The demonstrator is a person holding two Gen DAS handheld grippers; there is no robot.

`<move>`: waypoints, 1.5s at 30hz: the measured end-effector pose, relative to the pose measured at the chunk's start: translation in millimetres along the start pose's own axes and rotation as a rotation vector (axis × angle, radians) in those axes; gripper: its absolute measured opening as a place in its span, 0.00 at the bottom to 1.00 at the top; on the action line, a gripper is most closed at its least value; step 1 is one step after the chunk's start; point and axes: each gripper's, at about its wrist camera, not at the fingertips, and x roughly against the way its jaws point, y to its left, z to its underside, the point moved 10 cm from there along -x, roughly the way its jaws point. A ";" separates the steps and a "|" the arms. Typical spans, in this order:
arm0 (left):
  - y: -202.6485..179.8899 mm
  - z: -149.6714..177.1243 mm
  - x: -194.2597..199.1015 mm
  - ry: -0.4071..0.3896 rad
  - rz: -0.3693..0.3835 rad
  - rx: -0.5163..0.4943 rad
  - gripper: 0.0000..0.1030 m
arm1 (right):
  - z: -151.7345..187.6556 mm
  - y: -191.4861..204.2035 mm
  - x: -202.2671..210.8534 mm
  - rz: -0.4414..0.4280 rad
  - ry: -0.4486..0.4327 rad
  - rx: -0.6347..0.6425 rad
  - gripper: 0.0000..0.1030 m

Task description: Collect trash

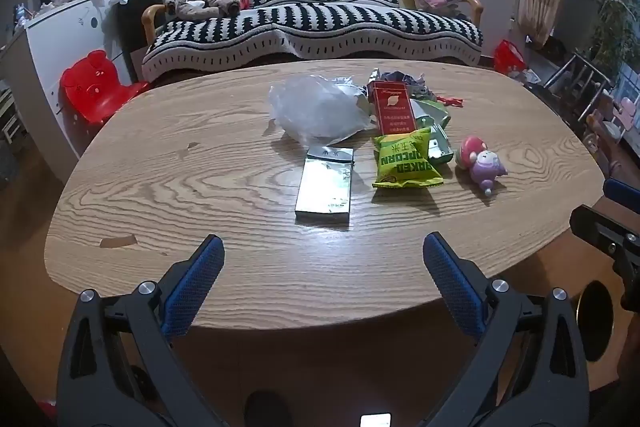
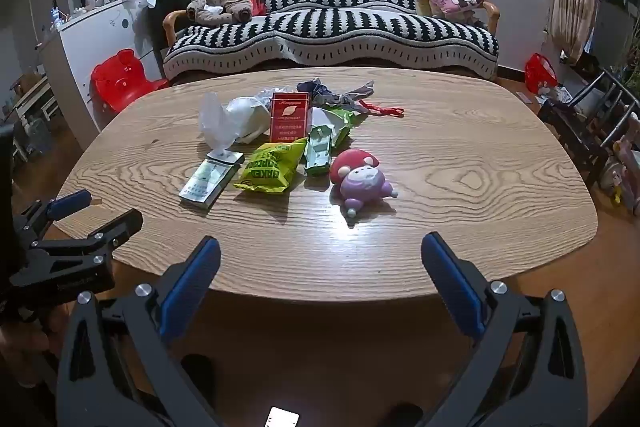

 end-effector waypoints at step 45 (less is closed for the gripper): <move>1.5 -1.3 0.4 -0.004 -0.001 -0.001 0.94 | -4.6 2.5 5.3 0.012 -0.017 0.012 0.94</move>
